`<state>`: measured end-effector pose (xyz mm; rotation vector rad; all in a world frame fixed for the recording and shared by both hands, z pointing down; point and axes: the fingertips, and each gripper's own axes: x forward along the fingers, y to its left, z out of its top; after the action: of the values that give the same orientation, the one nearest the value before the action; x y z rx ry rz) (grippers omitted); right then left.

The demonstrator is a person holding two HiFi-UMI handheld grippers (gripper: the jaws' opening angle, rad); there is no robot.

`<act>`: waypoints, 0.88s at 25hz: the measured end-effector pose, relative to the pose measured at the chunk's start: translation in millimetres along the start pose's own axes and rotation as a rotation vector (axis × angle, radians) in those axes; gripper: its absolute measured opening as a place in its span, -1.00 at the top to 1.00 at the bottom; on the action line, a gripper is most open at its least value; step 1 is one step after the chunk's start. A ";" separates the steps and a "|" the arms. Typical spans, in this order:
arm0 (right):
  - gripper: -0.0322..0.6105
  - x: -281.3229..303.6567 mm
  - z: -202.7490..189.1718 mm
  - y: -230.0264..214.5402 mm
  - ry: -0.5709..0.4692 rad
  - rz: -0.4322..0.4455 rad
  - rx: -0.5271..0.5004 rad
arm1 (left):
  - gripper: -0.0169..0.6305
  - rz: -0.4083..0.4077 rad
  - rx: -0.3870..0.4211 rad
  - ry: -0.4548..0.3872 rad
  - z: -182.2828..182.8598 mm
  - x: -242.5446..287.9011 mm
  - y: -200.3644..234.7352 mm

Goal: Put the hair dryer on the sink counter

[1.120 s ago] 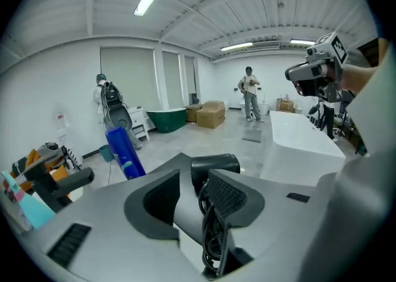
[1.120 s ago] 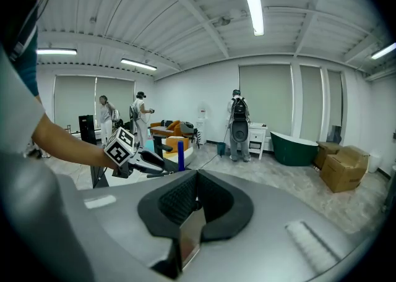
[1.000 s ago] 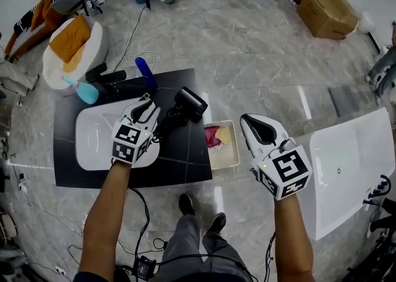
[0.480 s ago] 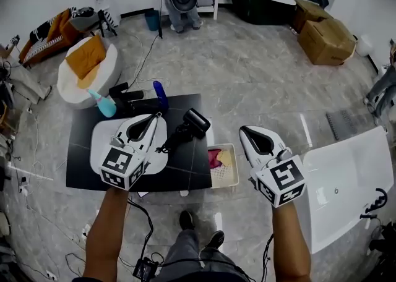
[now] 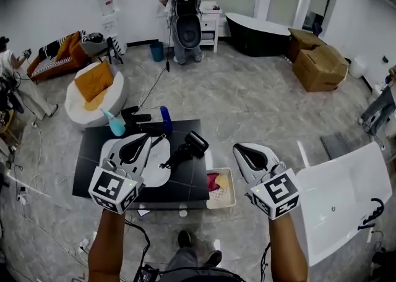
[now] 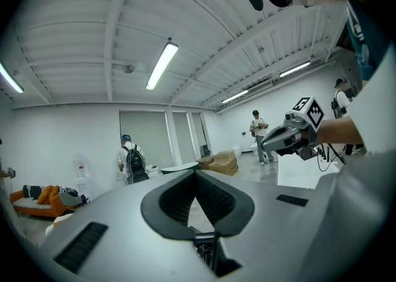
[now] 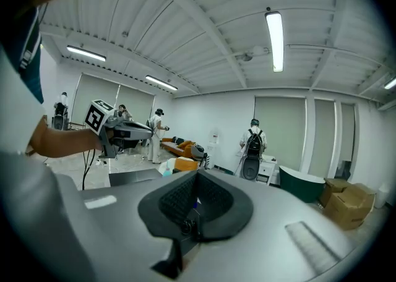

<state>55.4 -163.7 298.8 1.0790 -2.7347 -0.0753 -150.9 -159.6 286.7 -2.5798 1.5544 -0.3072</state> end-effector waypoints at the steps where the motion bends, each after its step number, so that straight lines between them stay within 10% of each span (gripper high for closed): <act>1: 0.87 -5.6 4.2 4.3 0.000 0.006 -0.001 | 0.93 0.002 0.005 -0.010 8.2 -7.7 -3.7; 22: 0.88 -77.4 62.2 93.1 -0.034 0.102 -0.096 | 0.93 0.037 0.099 -0.107 81.4 -122.9 -57.3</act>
<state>35.5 -44.5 236.1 0.9205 -2.7794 -0.2093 -138.6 -24.7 205.0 -2.4476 1.5091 -0.2314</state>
